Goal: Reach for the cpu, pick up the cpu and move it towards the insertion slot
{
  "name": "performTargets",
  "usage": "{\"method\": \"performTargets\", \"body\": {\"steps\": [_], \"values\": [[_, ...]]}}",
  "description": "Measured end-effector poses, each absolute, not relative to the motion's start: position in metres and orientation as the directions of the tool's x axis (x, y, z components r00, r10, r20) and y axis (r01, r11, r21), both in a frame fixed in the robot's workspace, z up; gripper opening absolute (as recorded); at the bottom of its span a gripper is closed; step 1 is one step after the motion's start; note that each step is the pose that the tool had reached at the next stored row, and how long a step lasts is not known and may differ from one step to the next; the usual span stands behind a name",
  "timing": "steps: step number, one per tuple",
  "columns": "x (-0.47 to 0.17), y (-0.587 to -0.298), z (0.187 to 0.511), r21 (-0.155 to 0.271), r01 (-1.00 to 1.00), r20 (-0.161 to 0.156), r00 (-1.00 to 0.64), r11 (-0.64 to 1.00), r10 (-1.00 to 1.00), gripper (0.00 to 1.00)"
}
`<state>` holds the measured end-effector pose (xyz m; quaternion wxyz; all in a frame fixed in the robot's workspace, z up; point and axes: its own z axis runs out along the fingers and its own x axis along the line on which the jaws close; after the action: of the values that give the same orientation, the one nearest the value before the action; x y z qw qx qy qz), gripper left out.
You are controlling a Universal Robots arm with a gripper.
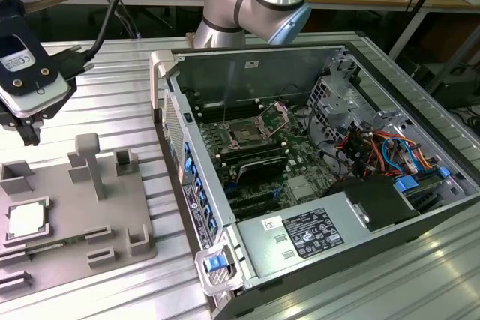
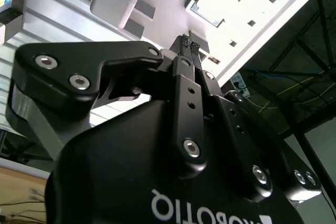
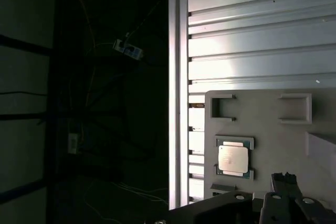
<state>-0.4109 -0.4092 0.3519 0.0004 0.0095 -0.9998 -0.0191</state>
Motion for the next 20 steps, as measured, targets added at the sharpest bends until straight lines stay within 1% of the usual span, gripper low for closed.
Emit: {"method": "performTargets", "body": {"steps": [2,4,5,11,12,15,16,20], "values": [[-0.414,-0.409,0.352,0.038,-0.019,0.001,-1.0,0.999,-0.019,0.24],[-0.415,-0.409,0.352,0.038,-0.019,0.001,-1.0,0.999,-0.019,0.25],[-0.415,-0.409,0.352,0.038,-0.019,0.001,-1.0,0.999,-0.019,0.32],[-0.418,-0.409,0.351,0.038,-0.019,0.004,-1.0,0.999,-0.019,0.33],[-0.419,-0.409,0.351,0.038,-0.019,0.004,-1.0,0.999,-0.019,0.39],[-0.421,-0.409,0.351,0.038,-0.019,0.005,-1.0,0.999,-0.019,0.4],[-0.425,-0.409,0.35,0.038,-0.019,0.005,-1.0,0.999,-0.019,0.47],[-0.432,-0.409,0.35,0.039,-0.019,0.009,-1.0,0.999,-0.019,0.48]]}}
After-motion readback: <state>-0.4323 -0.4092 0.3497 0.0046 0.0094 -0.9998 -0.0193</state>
